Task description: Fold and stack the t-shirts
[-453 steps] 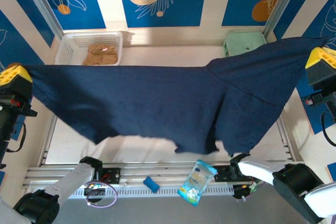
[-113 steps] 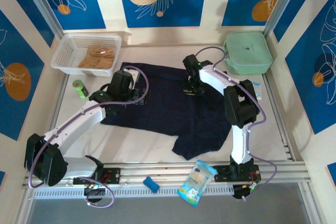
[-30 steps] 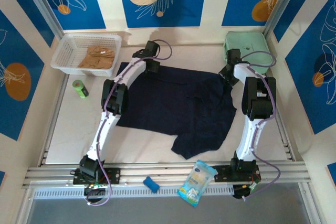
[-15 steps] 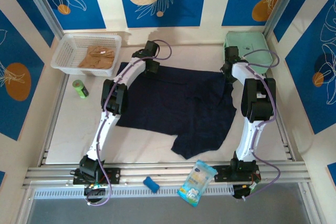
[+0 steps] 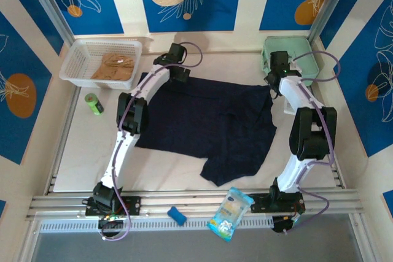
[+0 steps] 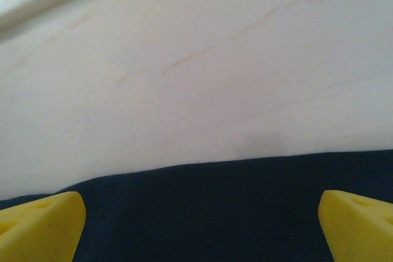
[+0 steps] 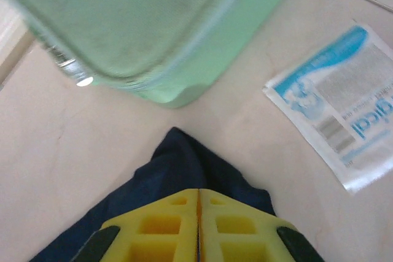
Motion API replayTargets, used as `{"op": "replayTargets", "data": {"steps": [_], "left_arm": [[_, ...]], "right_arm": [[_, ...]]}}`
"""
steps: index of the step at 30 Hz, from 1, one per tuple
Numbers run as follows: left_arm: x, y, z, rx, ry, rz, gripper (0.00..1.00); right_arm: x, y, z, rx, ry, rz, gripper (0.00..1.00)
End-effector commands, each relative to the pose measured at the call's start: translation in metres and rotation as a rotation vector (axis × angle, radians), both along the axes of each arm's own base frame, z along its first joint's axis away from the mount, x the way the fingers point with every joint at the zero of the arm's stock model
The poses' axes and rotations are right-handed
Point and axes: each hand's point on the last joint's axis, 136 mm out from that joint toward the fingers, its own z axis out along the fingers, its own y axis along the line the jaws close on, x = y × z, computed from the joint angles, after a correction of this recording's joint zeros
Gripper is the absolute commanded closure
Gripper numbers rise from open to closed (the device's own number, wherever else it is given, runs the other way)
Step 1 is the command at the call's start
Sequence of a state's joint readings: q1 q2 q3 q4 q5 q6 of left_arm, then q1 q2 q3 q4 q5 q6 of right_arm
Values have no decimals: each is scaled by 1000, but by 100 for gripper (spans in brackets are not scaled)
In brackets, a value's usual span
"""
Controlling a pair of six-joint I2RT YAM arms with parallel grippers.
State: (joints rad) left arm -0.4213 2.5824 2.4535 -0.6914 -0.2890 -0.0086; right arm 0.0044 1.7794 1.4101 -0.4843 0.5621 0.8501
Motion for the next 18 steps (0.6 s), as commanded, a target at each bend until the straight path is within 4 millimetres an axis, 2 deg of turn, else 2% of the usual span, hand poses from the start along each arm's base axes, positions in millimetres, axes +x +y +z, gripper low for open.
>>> {"op": "replayTargets", "data": {"steps": [1, 6, 10, 12, 14, 18], "left_arm": [[-13, -14, 89, -44, -127, -40, 3], [-55, 14, 131, -34, -163, 20, 5], [-108, 47, 146, -49, -166, 91, 6], [-128, 65, 143, -25, -167, 130, 6], [-137, 79, 131, 17, -160, 158, 10], [-150, 82, 101, 19, -62, 177, 32]], "right_arm": [[-6, 30, -18, 73, 129, 210, 100], [-32, 52, -39, 168, 234, 331, 100], [-67, 64, -63, 216, 353, 396, 100], [-79, 67, -75, 225, 398, 418, 100], [-85, 70, -86, 245, 426, 433, 100], [-90, 78, -100, 291, 486, 462, 100]]}}
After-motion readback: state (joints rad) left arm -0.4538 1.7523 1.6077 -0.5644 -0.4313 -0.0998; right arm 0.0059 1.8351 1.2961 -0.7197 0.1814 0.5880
